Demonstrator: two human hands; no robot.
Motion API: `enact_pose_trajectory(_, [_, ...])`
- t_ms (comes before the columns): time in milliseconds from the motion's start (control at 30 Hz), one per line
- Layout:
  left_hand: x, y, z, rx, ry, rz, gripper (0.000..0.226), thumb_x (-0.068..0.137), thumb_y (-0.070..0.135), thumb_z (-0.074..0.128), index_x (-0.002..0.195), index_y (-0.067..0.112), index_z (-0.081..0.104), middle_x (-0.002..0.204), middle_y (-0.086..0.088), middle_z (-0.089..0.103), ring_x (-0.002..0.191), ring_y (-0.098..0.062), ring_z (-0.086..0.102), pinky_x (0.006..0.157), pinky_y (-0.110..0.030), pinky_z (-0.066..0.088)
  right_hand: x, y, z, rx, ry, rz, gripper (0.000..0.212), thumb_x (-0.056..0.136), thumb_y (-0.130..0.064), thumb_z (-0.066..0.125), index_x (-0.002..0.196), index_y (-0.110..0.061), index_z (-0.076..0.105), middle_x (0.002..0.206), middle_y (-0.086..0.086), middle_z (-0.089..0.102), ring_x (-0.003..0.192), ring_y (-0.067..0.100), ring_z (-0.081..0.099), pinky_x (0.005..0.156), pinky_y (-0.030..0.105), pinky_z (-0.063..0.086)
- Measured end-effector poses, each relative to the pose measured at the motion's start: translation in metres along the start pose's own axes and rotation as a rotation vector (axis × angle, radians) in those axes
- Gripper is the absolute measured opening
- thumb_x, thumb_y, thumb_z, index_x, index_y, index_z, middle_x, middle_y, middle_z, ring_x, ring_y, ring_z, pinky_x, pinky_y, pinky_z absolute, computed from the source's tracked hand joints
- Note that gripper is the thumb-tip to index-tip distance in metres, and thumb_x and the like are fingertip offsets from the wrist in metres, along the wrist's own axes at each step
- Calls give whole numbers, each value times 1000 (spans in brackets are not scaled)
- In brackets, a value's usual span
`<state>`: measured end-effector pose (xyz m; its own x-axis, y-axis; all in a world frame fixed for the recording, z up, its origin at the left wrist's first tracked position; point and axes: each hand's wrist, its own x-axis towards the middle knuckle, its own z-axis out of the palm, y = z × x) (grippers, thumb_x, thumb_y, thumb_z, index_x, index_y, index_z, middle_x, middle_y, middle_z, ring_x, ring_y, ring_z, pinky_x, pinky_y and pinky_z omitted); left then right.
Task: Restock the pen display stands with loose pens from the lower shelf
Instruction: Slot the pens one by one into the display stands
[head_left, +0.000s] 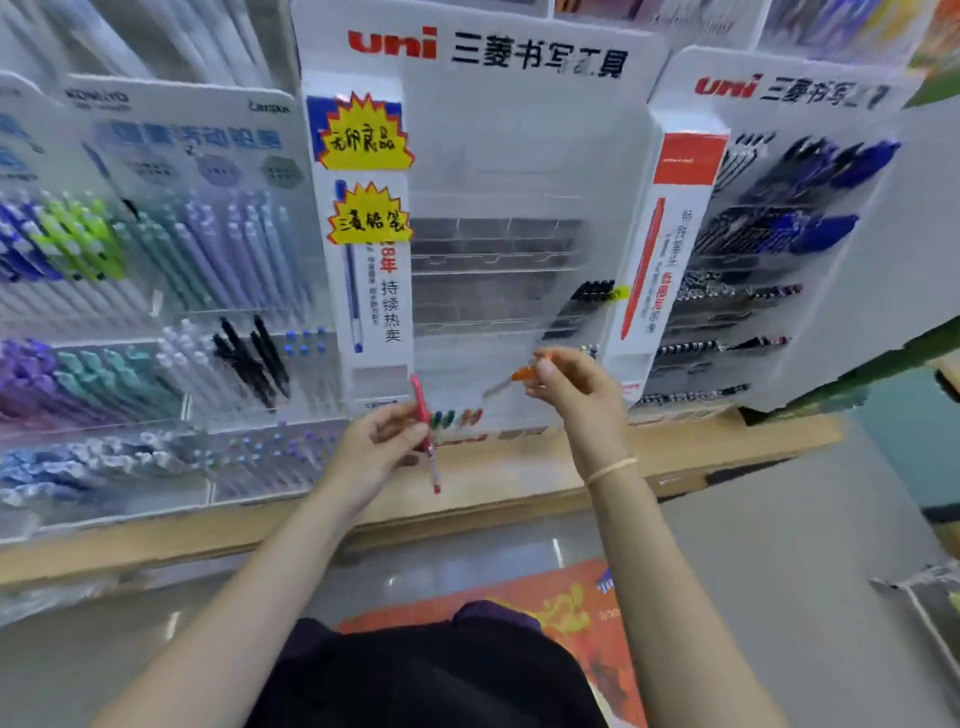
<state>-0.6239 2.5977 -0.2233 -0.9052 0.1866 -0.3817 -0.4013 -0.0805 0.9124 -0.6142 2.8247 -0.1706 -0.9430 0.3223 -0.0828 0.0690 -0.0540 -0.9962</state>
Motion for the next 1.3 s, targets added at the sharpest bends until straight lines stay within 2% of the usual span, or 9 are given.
enact_pose_trajectory(67, [2, -9, 19, 19, 73, -5, 22, 93, -5, 62, 111, 7, 66, 89, -3, 73, 72, -6, 71, 63, -20, 57, 17, 1, -16, -15, -31, 2, 13, 94, -4, 63, 106, -4, 68, 100, 17, 71, 89, 19, 71, 81, 29, 59])
enact_pose_trajectory(167, [2, -17, 35, 58, 147, -31, 20, 93, -3, 63, 110, 8, 66, 91, -6, 72, 73, -9, 70, 59, -19, 55, 34, 16, -27, -170, -105, 0, 13, 93, -5, 65, 104, -8, 71, 98, 9, 73, 93, 19, 72, 81, 28, 59])
enact_pose_trajectory(267, [4, -22, 45, 76, 190, -48, 18, 94, -1, 64, 105, 11, 68, 88, -3, 72, 75, -11, 67, 58, -18, 54, 43, 36, -36, -331, -174, -26, 14, 92, -8, 67, 105, -9, 73, 96, 2, 74, 91, 11, 70, 85, 26, 57])
enact_pose_trajectory(400, [4, -33, 56, 94, 204, -71, 22, 93, 1, 65, 94, 23, 67, 83, 4, 71, 73, -7, 66, 62, -25, 54, 51, 53, -36, -480, -246, -42, 14, 90, -13, 70, 103, -10, 75, 100, -1, 73, 88, -4, 64, 84, 13, 50])
enact_pose_trajectory(733, [3, -52, 59, 53, 232, -76, 21, 94, 7, 67, 96, 27, 68, 90, 3, 73, 82, -13, 68, 66, -29, 53, 67, 85, -20, -654, -432, -37, 18, 91, -14, 69, 105, -5, 76, 105, 5, 75, 95, 7, 63, 79, -1, 41])
enact_pose_trajectory(900, [3, -56, 61, 9, 247, -88, 20, 94, 8, 67, 98, 28, 68, 90, 6, 73, 82, -9, 68, 71, -33, 55, 70, 93, -15, -666, -460, -26, 18, 90, -17, 70, 104, -8, 77, 105, 4, 75, 101, 10, 66, 91, 14, 47])
enact_pose_trajectory(1000, [4, -58, 61, 12, 235, -92, 20, 95, 10, 67, 99, 29, 70, 94, 4, 74, 87, -12, 69, 72, -33, 55, 71, 95, -9, -693, -470, -43, 18, 90, -19, 71, 104, -9, 77, 104, 3, 76, 96, 7, 65, 87, 10, 45])
enact_pose_trajectory(1133, [7, -58, 57, 12, 225, -101, 19, 95, 14, 68, 104, 30, 70, 94, 6, 76, 90, -14, 70, 75, -33, 55, 72, 96, -1, -714, -465, -51, 17, 88, -21, 73, 100, -10, 78, 99, 3, 77, 93, 10, 67, 87, 21, 50])
enact_pose_trajectory(1300, [11, -57, 60, -43, 202, -109, 20, 95, 15, 67, 109, 28, 72, 90, 5, 76, 88, -11, 70, 76, -28, 55, 76, 88, 7, -803, -547, -71, 13, 89, -20, 72, 94, -12, 79, 93, 1, 76, 82, 8, 61, 78, 17, 46])
